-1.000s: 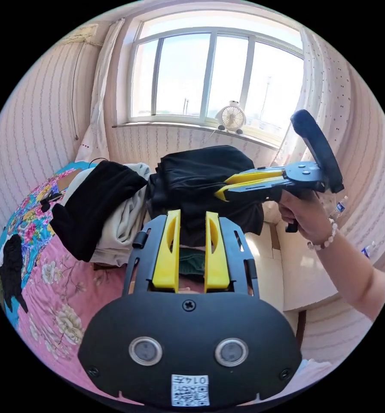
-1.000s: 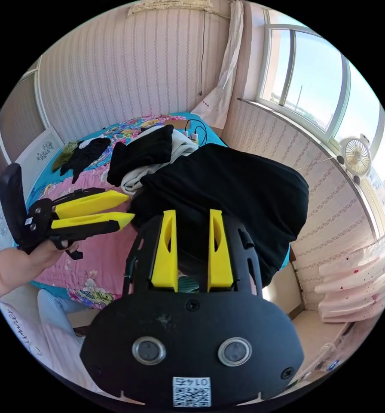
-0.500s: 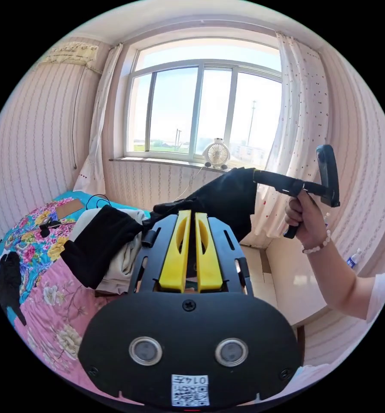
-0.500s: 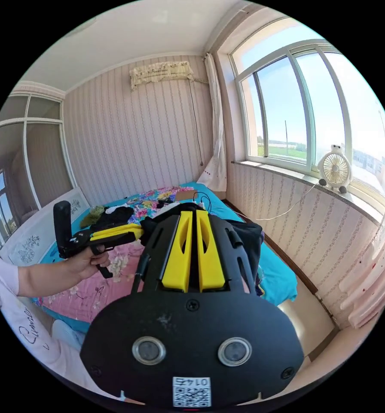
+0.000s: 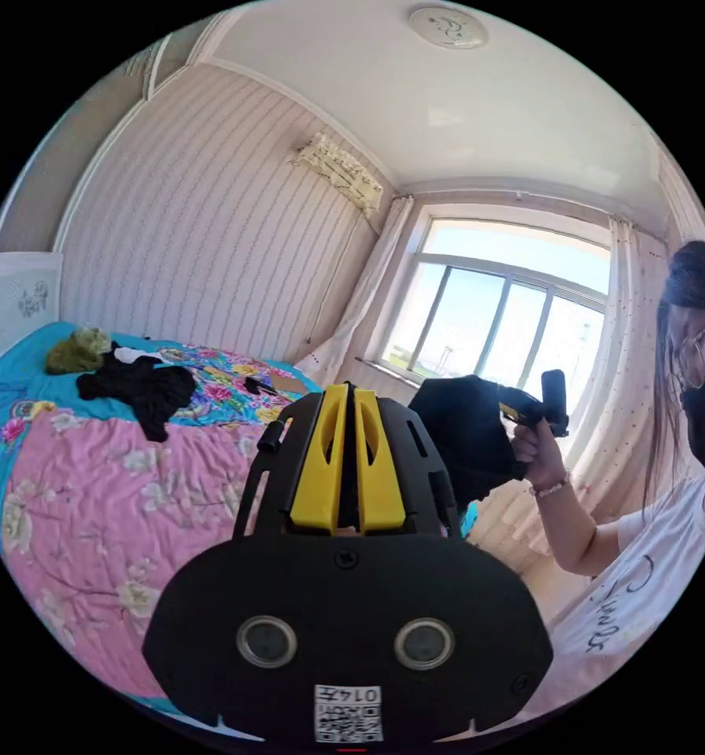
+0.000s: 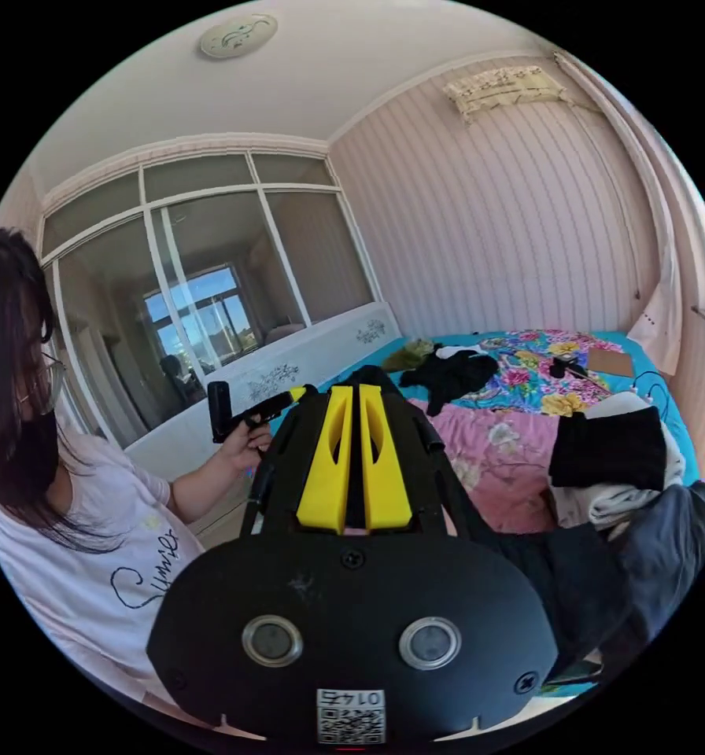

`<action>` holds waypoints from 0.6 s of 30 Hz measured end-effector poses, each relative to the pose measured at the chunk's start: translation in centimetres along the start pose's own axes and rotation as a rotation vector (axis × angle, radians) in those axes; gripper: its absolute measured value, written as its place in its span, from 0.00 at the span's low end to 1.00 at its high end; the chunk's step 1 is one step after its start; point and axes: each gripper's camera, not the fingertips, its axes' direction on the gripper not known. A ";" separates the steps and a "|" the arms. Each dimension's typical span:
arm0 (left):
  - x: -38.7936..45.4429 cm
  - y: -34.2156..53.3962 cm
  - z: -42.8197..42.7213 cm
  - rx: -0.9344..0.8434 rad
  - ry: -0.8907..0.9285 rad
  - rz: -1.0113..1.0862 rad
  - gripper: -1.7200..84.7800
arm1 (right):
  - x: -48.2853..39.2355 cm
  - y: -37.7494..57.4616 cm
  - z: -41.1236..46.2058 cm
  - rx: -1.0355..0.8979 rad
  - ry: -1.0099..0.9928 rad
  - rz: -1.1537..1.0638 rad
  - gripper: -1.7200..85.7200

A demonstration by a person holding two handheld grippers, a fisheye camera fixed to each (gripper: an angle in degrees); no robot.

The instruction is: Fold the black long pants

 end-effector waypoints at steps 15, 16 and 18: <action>-17.2 8.3 -28.5 -0.047 -0.415 -0.316 0.01 | 7.8 13.7 25.0 -0.296 -0.180 0.367 0.02; -17.8 9.2 -27.9 -0.093 -0.415 -0.328 0.01 | 8.6 15.2 25.3 -0.324 -0.165 0.409 0.02; -20.0 13.0 -25.5 -0.238 -0.402 -0.414 0.01 | 12.0 20.8 25.9 -0.425 -0.055 0.557 0.02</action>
